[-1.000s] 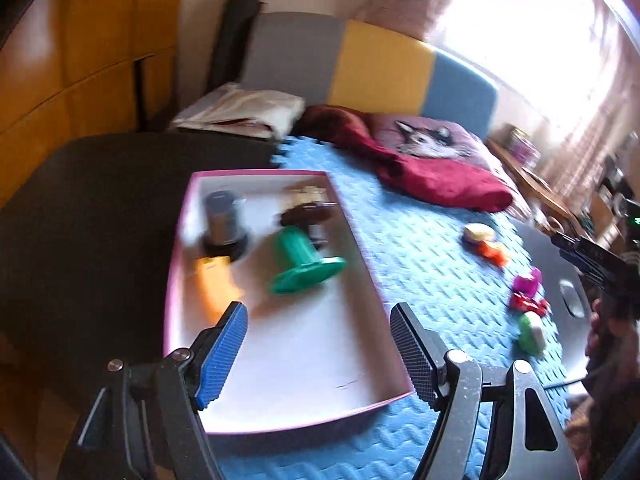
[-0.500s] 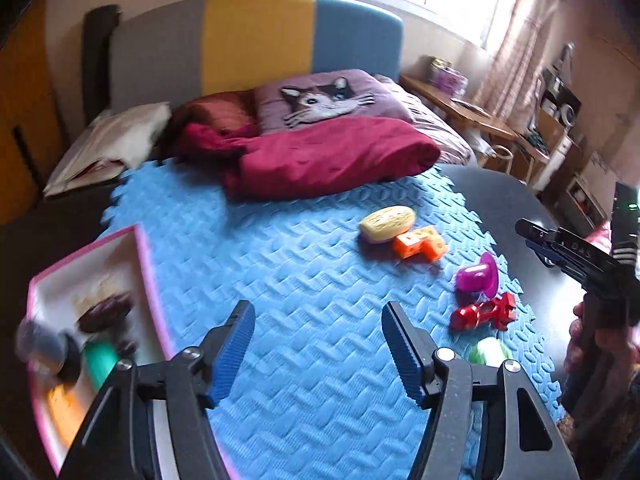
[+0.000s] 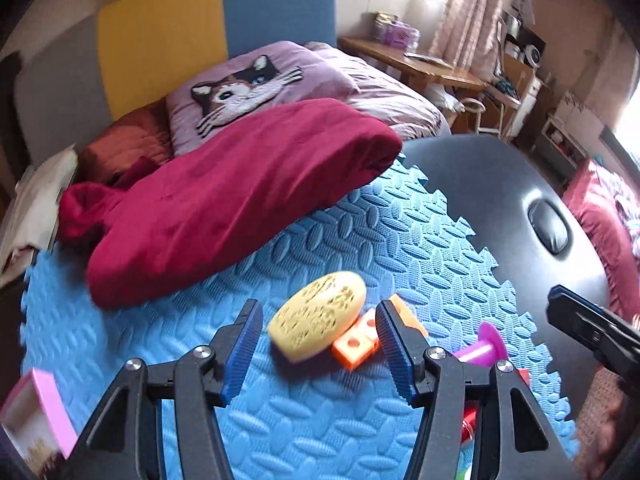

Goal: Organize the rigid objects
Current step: 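Move both tools back toward the remaining toys on the mat, then grasp the yellow textured oval with the left gripper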

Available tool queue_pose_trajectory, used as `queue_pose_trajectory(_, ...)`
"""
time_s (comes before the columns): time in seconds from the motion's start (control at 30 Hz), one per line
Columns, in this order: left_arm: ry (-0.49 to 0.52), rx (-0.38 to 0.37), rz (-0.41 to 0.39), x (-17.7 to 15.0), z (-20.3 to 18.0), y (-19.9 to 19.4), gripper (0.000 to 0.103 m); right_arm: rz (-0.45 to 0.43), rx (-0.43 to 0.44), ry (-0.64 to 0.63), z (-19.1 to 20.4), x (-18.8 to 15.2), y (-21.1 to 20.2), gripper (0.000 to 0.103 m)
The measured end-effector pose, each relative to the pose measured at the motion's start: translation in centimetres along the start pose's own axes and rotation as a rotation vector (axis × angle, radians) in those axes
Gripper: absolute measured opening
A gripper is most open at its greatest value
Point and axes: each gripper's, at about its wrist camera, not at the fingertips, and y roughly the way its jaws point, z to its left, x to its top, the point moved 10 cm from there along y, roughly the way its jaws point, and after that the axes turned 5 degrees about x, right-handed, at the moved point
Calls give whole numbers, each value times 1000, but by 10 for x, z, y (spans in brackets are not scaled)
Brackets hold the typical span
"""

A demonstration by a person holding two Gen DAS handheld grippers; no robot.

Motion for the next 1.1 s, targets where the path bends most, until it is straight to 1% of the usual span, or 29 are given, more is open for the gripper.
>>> queue_pose_trajectory(0.03, 18, 3, 5, 2, -3, 7, 59, 1, 6, 4, 0, 0, 0, 45)
queue_pose_trajectory(0.1, 51, -18, 26, 4, -10, 20, 59, 2, 12, 11, 0, 0, -1, 45)
queue_pose_trajectory(0.17, 88, 9, 42, 3, -11, 35, 59, 3, 19, 17, 0, 0, -1, 45)
queue_pose_trajectory(0.2, 102, 11, 59, 0, -10, 44, 59, 3, 21, 21, 0, 0, -1, 45)
queue_pose_trajectory(0.23, 79, 2, 54, -1, -6, 48, 51, 3, 23, 23, -1, 0, -1, 45)
queue_pose_trajectory(0.27, 57, 4, 84, -5, -1, 54, 45, 2, 26, 25, -1, 0, -1, 45)
queue_pose_trajectory(0.3, 48, 4, 77, -6, 2, 55, 44, 0, 27, 25, -1, 1, -2, 45)
queue_pose_trajectory(0.37, 56, 0, 55, -12, 3, 49, 43, -1, 27, 27, -1, 1, -2, 45)
queue_pose_trajectory(0.43, 61, 20, 46, -21, 8, 44, 43, -1, 27, 28, -2, 2, -1, 45)
queue_pose_trajectory(0.63, -28, 70, 42, -59, 27, 20, 43, -8, 33, 55, -7, 2, -4, 45)
queue_pose_trajectory(0.7, -44, 103, 49, -74, 32, 12, 43, -5, 45, 64, -7, 2, -5, 45)
queue_pose_trajectory(0.77, -93, 115, 51, -90, 37, 3, 42, -4, 56, 58, -4, 1, -5, 45)
queue_pose_trajectory(0.87, -133, 149, 51, -114, 41, -12, 42, 3, 90, 17, 9, 0, -4, 45)
queue_pose_trajectory(0.93, -135, 172, 35, -130, 41, -24, 42, 18, 127, -30, 23, -4, -2, 45)
queue_pose_trajectory(0.97, -150, 170, 30, -138, 42, -29, 42, 34, 144, -73, 34, -8, 0, 45)
queue_pose_trajectory(1.03, -143, 170, 17, -152, 39, -38, 42, 60, 159, -151, 52, -14, 5, 45)
queue_pose_trajectory(1.1, -147, 171, 4, -163, 39, -45, 42, 121, 166, -249, 72, -24, 16, 46)
